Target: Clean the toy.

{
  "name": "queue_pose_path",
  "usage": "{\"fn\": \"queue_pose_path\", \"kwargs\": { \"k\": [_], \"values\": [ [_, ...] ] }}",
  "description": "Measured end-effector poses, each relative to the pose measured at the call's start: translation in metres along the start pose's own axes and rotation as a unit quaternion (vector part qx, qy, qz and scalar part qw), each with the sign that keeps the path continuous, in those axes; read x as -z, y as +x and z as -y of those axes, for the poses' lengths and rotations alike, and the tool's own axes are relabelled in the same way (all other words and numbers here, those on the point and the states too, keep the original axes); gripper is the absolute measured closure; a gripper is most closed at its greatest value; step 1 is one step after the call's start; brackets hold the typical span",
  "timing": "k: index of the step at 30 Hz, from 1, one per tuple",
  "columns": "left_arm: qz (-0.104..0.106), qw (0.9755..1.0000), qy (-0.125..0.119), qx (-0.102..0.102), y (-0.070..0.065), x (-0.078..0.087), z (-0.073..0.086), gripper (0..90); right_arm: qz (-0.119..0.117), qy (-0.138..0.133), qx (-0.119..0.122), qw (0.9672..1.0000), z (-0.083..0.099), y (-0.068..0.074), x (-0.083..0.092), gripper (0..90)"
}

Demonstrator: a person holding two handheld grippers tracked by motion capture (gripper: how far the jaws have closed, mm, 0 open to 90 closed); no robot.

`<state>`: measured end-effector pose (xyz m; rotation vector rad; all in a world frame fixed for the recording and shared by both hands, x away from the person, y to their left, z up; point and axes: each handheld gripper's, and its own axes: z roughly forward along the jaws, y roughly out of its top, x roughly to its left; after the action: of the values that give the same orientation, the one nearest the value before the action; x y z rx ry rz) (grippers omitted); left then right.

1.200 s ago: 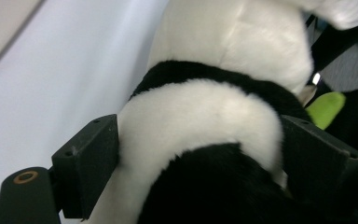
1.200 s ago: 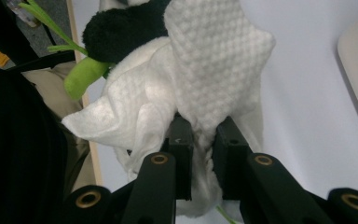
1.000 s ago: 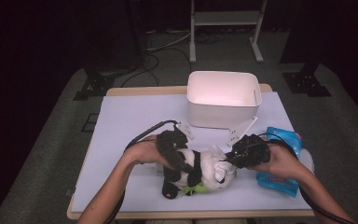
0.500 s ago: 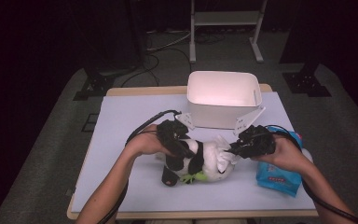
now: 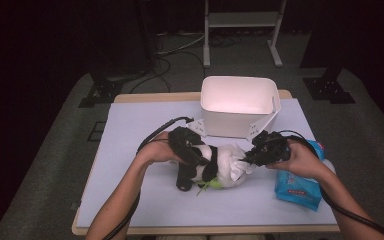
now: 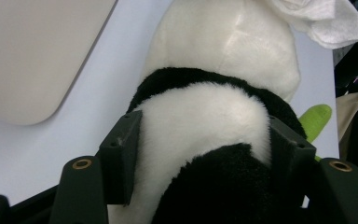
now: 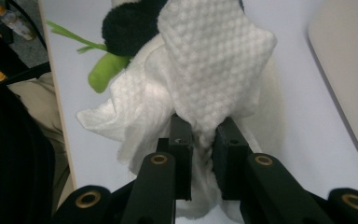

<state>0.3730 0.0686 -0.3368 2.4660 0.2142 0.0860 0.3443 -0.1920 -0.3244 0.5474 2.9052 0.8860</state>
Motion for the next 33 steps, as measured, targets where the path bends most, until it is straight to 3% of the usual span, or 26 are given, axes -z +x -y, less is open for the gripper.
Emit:
{"fn": "queue_pose_path", "kwargs": {
  "k": [9,13,18,21,25,31,33],
  "values": [
    [-0.005,1.0000,-0.005,-0.005,-0.015,0.005,0.004,32.8,0.005,0.005,0.023,0.9997,-0.037,0.005,-0.001,78.2],
    [0.002,0.9998,-0.015,0.012,-0.015,0.008,0.006,29.8,-0.001,0.013,0.023,0.9996,-0.042,0.004,-0.005,78.3],
    [0.012,0.9988,-0.030,0.038,-0.013,0.015,0.006,19.4,-0.012,0.019,0.019,0.9996,-0.036,0.005,-0.008,78.5],
    [0.004,0.9986,-0.020,0.049,-0.014,0.020,0.007,13.9,-0.015,0.019,0.019,0.9995,-0.032,0.006,-0.008,78.6],
    [0.015,0.9973,-0.015,0.070,-0.013,0.023,0.012,10.5,-0.020,0.022,0.022,0.9993,-0.028,0.011,-0.009,78.6],
    [0.043,0.9958,-0.021,0.079,-0.013,0.019,0.017,9.0,-0.025,0.027,0.028,0.9989,-0.022,0.020,-0.010,78.7],
    [0.045,0.9961,-0.024,0.072,-0.014,0.016,0.018,9.1,-0.026,0.029,0.027,0.9989,-0.019,0.022,-0.010,78.8]
  ]
}}
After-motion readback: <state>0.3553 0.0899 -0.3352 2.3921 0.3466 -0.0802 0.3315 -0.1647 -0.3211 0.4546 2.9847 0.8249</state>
